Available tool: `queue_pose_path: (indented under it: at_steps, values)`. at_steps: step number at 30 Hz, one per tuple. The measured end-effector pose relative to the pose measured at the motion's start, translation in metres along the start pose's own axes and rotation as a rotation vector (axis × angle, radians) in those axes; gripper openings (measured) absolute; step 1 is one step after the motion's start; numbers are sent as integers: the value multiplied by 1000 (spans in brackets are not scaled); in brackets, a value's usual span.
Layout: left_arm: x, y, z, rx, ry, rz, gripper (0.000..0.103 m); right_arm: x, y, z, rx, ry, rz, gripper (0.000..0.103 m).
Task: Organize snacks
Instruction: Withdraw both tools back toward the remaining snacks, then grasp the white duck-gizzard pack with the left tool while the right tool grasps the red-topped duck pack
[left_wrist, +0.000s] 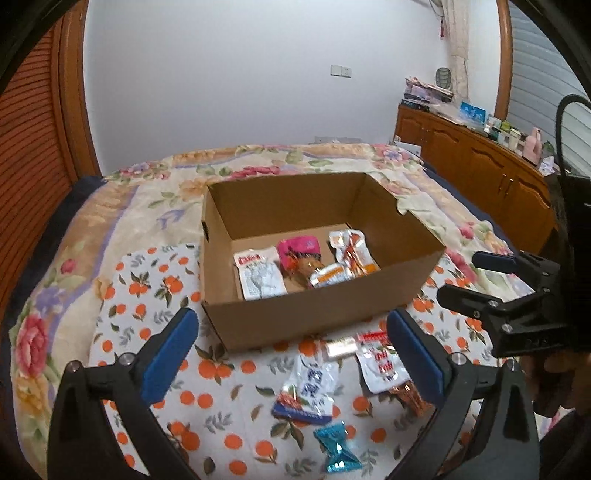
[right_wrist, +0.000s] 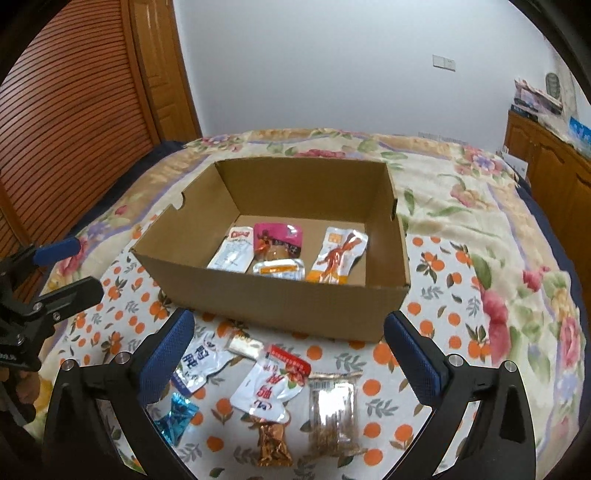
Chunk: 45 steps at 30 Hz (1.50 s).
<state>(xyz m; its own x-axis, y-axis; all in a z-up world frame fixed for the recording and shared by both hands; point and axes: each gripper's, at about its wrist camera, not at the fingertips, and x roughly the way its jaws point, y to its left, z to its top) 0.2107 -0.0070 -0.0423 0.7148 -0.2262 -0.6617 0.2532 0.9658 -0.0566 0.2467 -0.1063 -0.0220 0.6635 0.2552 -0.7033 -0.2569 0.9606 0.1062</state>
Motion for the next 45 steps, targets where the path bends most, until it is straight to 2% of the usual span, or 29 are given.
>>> queue_pose_path:
  at_steps: [7,14,17,21,24,26,33,45]
  values:
    - [-2,-5,-23,7,61,-15,102,-7,-1,-21,35,12,22,103]
    - [19,-11,-39,39,136,-43,100,1,7,-41,43,46,50,102]
    - [35,-15,-47,49,193,-55,92,9,11,-48,34,64,60,95]
    - [52,-18,-56,51,235,-56,92,22,12,-58,30,93,86,82]
    - [70,-18,-60,31,269,-57,89,33,12,-65,27,120,94,78]
    - [79,-17,-62,28,287,-54,80,39,11,-69,24,138,95,76]
    - [107,-9,-74,-2,357,-65,78,58,12,-75,23,180,118,65]
    - [136,-9,-83,18,400,-80,77,77,15,-82,8,224,137,65]
